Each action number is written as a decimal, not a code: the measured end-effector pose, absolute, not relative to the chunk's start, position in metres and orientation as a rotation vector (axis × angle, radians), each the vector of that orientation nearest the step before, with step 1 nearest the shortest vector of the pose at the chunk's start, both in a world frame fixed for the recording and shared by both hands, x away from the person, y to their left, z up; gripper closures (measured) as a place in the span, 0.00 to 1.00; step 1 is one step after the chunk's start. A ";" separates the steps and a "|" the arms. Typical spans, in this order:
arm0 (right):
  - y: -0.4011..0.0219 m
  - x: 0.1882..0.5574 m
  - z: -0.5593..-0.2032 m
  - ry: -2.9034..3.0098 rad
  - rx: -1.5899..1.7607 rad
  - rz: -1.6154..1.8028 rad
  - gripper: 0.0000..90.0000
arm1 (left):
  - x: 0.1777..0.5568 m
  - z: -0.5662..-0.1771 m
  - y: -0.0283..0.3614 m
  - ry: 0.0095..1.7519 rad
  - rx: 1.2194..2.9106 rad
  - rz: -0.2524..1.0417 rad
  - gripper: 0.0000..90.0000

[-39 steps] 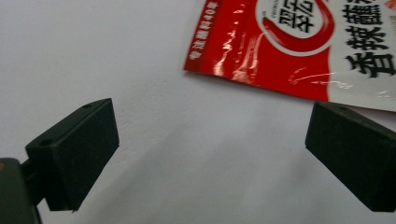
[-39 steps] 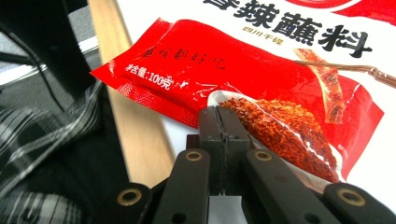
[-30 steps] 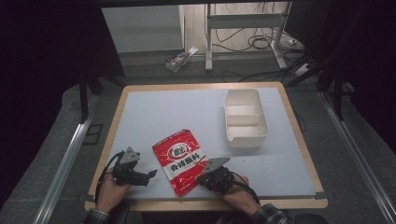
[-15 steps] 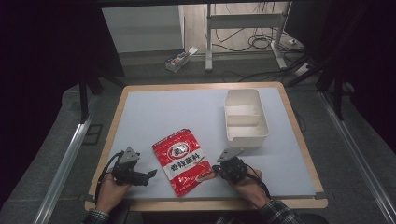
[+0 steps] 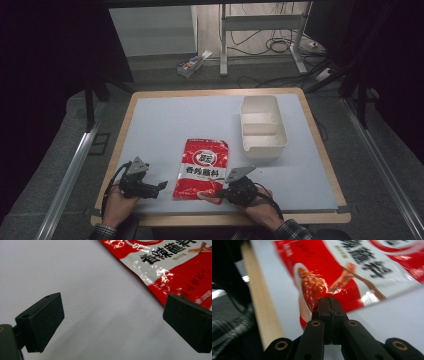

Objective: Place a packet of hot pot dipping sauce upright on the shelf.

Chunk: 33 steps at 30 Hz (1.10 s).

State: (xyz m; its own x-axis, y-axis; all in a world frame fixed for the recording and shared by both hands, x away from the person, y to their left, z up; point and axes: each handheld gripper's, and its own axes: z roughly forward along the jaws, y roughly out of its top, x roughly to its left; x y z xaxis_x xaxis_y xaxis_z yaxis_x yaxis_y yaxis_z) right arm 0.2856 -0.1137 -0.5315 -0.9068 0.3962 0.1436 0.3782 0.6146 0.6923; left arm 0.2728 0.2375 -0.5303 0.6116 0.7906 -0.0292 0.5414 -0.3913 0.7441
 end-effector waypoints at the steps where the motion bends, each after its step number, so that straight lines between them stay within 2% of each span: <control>1: -0.110 0.283 -0.532 2.807 0.657 1.199 1.00 | 0.273 -0.530 0.237 1.046 2.093 0.429 0.04; 13: -0.067 0.270 -0.534 2.832 0.531 1.230 1.00 | 0.273 -0.531 0.236 1.042 2.100 0.423 0.04; 17: -0.073 0.271 -0.529 2.808 0.499 1.183 0.99 | 0.273 -0.531 0.238 1.043 2.092 0.420 0.04; 21: -0.099 0.281 -0.520 2.750 0.550 1.145 0.95 | 0.273 -0.530 0.237 1.039 2.099 0.425 0.04; 25: -0.128 0.289 -0.512 2.698 0.638 1.115 0.85 | 0.272 -0.531 0.237 1.037 2.101 0.432 0.04; 26: -0.140 0.292 -0.509 2.673 0.688 1.100 0.78 | 0.272 -0.531 0.237 1.037 2.103 0.434 0.04; 27: -0.140 0.292 -0.509 2.673 0.688 1.100 0.78 | 0.272 -0.531 0.237 1.034 2.105 0.436 0.04; 28: -0.146 0.293 -0.508 2.659 0.709 1.093 0.74 | 0.272 -0.531 0.236 1.035 2.103 0.440 0.04; 29: -0.156 0.296 -0.507 2.641 0.741 1.086 0.65 | 0.272 -0.531 0.236 1.034 2.107 0.443 0.05; 30: -0.156 0.296 -0.507 2.641 0.741 1.086 0.65 | 0.272 -0.531 0.236 1.033 2.110 0.444 0.05; 31: -0.164 0.298 -0.507 2.620 0.770 1.064 0.57 | 0.272 -0.531 0.236 1.031 2.111 0.444 0.05; 32: -0.164 0.298 -0.507 2.620 0.770 1.064 0.57 | 0.272 -0.531 0.236 1.031 2.111 0.444 0.04; 33: -0.172 0.301 -0.508 2.605 0.800 1.047 0.49 | 0.272 -0.531 0.236 1.032 2.110 0.445 0.05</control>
State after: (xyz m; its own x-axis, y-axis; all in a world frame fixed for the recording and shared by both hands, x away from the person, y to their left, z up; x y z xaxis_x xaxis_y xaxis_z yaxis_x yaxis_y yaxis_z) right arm 0.3008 -0.1718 -0.5077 -0.8272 0.5619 -0.0024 0.4038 0.5976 0.6927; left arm 0.2722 0.2361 -0.5314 0.6176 0.7864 -0.0097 0.5322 -0.4089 0.7414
